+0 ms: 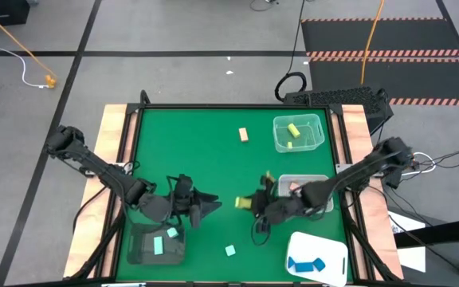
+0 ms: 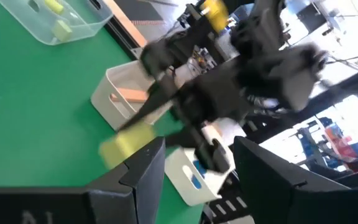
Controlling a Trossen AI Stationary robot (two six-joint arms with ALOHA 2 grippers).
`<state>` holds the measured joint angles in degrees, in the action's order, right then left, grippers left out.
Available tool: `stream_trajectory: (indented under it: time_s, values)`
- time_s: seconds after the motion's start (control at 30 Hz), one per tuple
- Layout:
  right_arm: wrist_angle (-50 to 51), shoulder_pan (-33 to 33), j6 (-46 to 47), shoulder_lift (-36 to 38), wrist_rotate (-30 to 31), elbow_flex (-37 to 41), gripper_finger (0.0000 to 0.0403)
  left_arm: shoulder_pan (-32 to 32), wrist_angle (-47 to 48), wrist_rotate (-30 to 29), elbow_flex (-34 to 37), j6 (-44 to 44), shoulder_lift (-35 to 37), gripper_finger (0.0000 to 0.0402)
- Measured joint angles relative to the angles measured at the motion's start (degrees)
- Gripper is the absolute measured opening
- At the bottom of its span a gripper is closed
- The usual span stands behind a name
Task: Sort & place blocks by color
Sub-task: Put the green block into the transparent bin
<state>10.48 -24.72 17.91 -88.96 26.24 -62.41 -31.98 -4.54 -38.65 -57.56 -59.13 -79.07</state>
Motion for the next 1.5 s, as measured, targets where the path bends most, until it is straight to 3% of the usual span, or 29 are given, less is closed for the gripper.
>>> stream_trajectory:
  time_s: [0.23,0.47,0.7,0.9,1.23,1.5]
  values:
    - [11.08,3.36,-4.61,10.82,6.75,0.00,0.0110,3.23,0.01,-0.05,0.00,-0.05,0.00,0.0191]
    - [11.15,6.11,-10.69,18.45,9.97,-0.04,0.0110,7.14,-0.24,-0.16,0.02,-0.31,-0.50,0.0191]
    - [11.24,8.81,-14.85,21.27,10.02,-0.04,0.0110,10.13,-0.21,-0.15,0.02,1.39,-0.61,0.0191]
    - [13.15,14.81,-16.54,21.33,15.66,0.64,0.0110,13.65,-0.15,-0.09,0.02,8.68,-0.61,0.0191]
    - [19.14,32.47,-8.47,21.33,15.35,8.69,0.0110,23.66,-0.17,-0.04,0.02,23.10,-0.61,0.0191]
    - [16.20,44.66,2.69,21.48,4.21,17.25,0.0111,31.10,-0.15,-0.04,0.02,26.01,-0.59,0.0191]
